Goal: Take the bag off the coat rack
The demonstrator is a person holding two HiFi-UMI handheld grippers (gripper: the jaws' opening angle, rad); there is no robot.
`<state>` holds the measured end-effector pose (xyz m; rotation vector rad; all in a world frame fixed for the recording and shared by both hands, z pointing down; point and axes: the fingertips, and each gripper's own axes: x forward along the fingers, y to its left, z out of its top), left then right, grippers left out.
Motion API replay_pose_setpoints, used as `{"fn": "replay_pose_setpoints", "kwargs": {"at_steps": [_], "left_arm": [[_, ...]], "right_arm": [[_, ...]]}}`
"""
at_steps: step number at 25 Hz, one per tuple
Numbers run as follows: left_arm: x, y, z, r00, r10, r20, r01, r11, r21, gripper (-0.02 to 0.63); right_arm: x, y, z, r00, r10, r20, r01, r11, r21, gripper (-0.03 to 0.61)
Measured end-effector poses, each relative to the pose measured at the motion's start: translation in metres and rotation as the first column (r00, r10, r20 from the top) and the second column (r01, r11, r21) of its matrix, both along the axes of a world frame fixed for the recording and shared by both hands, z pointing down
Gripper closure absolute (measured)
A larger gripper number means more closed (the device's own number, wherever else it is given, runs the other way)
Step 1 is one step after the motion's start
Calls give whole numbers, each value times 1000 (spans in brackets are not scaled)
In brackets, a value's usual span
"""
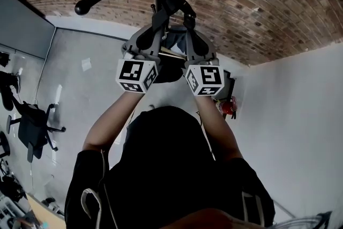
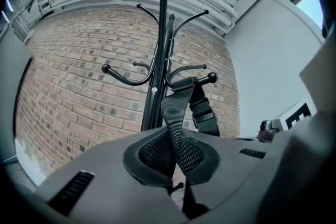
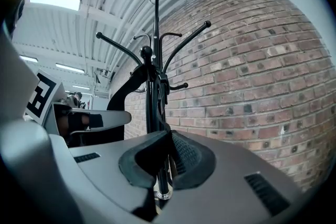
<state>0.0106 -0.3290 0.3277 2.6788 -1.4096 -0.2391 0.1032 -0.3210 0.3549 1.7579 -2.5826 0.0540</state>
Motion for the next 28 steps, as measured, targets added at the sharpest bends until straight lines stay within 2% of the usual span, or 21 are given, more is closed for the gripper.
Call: {"fn": "replay_pose_setpoints", "kwargs": {"at_steps": [10,15,28], "left_arm": [[-9,7,-30,1000,-12,-26,13,999,49,594],[-12,10,-41,1000,-24,-7,24,998,63,594],[-23,32,-71,998,-18,-54,25,992,123,594]], "right_arm": [[10,13,-35,999,24,21,-25,998,64,556],[19,21,-52,998,44,35,-46,996,81,555],[34,40,-77,995,71,71,-80,988,135,555]]}}
